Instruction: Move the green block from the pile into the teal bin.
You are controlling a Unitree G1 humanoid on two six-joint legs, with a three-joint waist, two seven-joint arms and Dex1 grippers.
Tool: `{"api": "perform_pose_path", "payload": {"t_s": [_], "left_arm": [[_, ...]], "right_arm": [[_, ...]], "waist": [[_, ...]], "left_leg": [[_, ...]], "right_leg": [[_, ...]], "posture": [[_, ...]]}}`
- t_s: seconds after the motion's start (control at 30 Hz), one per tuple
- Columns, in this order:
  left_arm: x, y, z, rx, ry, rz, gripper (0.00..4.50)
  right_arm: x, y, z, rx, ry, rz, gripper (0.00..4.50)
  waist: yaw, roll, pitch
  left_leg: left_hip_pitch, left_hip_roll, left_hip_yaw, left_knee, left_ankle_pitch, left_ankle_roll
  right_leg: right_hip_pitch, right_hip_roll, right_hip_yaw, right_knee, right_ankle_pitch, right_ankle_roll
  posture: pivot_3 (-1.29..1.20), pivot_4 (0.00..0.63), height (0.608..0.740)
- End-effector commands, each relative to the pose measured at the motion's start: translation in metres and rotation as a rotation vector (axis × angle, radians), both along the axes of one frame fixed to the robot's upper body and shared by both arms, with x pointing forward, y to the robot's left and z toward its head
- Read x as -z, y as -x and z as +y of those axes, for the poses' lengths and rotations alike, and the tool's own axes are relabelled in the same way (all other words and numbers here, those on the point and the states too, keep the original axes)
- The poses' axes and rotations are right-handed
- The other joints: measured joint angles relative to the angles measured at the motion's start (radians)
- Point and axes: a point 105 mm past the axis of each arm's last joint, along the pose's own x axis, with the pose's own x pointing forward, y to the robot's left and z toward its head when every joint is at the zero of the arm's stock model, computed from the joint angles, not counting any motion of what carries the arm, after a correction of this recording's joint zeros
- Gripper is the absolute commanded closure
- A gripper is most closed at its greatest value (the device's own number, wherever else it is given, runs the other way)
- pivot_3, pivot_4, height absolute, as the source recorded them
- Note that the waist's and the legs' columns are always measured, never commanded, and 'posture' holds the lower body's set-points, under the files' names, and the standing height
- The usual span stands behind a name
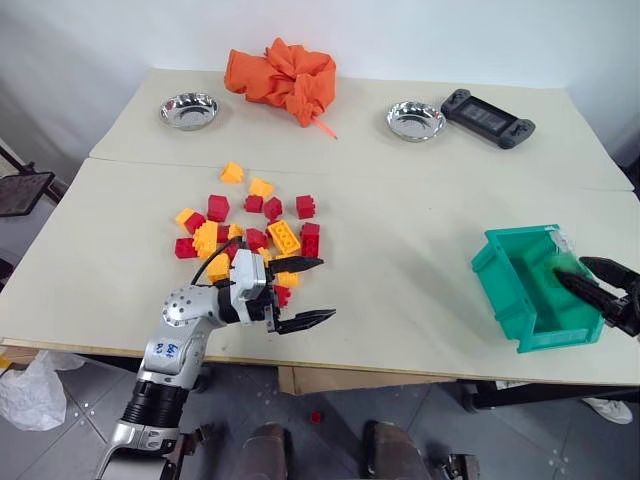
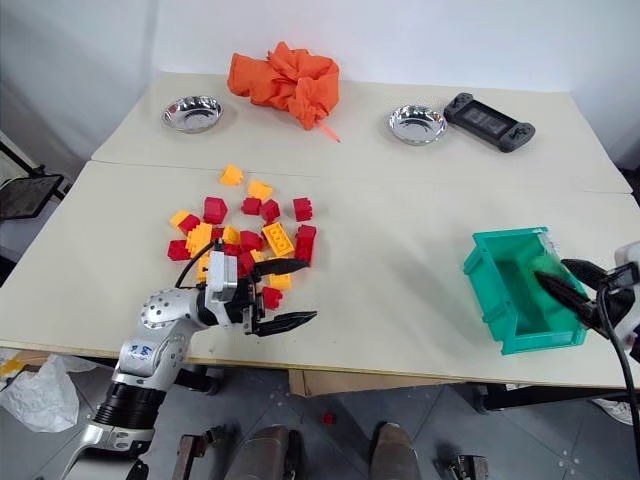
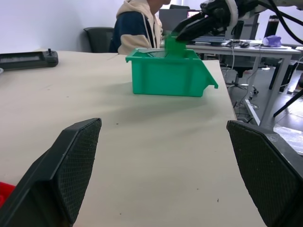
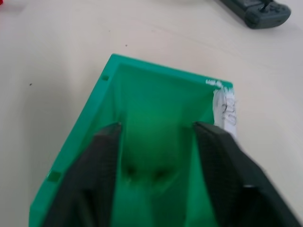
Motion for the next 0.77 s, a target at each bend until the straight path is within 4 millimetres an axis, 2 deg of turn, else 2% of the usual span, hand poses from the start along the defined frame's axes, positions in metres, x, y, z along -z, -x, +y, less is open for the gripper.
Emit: {"api": "perform_pose_path", "payload": {"t_s": [0.03, 0.1, 0.27, 0.37, 0.47, 0.6, 0.67, 0.77], "left_arm": [[-0.009, 0.0, 0.006, -0.027, -0.002, -0.043, 0.0], [-0.009, -0.002, 0.011, -0.047, -0.008, -0.042, 0.0], [-0.01, -0.014, 0.034, -0.172, -0.021, -0.047, 0.0], [-0.006, -0.022, 0.057, -0.301, -0.054, -0.01, 0.0], [-0.002, -0.02, 0.083, -0.407, -0.081, -0.007, 0.0], [0.002, -0.015, 0.106, -0.502, -0.12, -0.022, 0.0], [0.0, -0.009, 0.12, -0.568, -0.119, -0.035, 0.0], [-0.002, -0.004, 0.125, -0.615, -0.128, -0.054, 0.0]], "right_arm": [[-0.023, 0.0, 0.003, -0.04, 0.041, -0.104, 0.59], [-0.035, -0.002, 0.015, -0.107, 0.056, -0.166, 0.03], [-0.045, -0.003, 0.077, -0.424, 0.048, -0.249, 0.03], [-0.037, -0.009, 0.121, -0.579, -0.003, -0.282, 0.03], [-0.02, -0.016, 0.155, -0.701, -0.095, -0.263, 0.03], [0.009, -0.026, 0.17, -0.739, -0.088, -0.215, 0.03], [0.03, -0.031, 0.169, -0.727, -0.042, -0.188, 0.03], [0.043, -0.034, 0.166, -0.719, -0.019, -0.183, 0.03]], "waist": [[-0.002, 0.0, 0.0], [-0.003, 0.0, 0.0], [-0.004, 0.0, 0.0], [-0.007, 0.0, 0.0], [-0.01, 0.0, 0.0], [-0.002, 0.0, 0.0], [0.0, 0.0, 0.0], [-0.001, 0.0, 0.0]], "left_leg": [[0.0, 0.0, 0.0, 0.0, 0.0, 0.0], [0.0, 0.0, 0.0, 0.0, 0.0, 0.0], [0.0, 0.0, 0.0, 0.0, 0.0, 0.0], [0.0, 0.001, -0.001, 0.0, 0.0, 0.0], [0.0, 0.001, -0.001, 0.0, 0.0, 0.0], [-0.001, 0.0, -0.001, 0.0, 0.0, -0.001], [-0.001, 0.0, -0.001, 0.0, -0.001, 0.0], [-0.001, 0.0, -0.001, 0.0, -0.001, 0.0]], "right_leg": [[0.0, 0.0, 0.0, 0.0, 0.0, 0.0], [0.0, 0.0, 0.0, 0.0, 0.0, 0.0], [0.0, 0.0, 0.0, 0.0, 0.0, 0.0], [0.0, 0.0, 0.0, 0.0, 0.0, 0.0], [0.0, 0.0, 0.0, 0.0, 0.0, 0.0], [-0.001, 0.0, -0.001, 0.0, 0.0, 0.0], [0.0, 0.0, -0.001, 0.0, 0.0, 0.0], [-0.001, 0.0, -0.001, -0.001, 0.0, 0.0]], "posture": [[0.0, 0.15, 0.74], [0.0, 0.15, 0.74], [0.0, 0.15, 0.74], [0.0, 0.15, 0.74], [0.0, 0.15, 0.74], [0.0, 0.15, 0.74], [0.0, 0.15, 0.74], [0.0, 0.15, 0.74]]}}
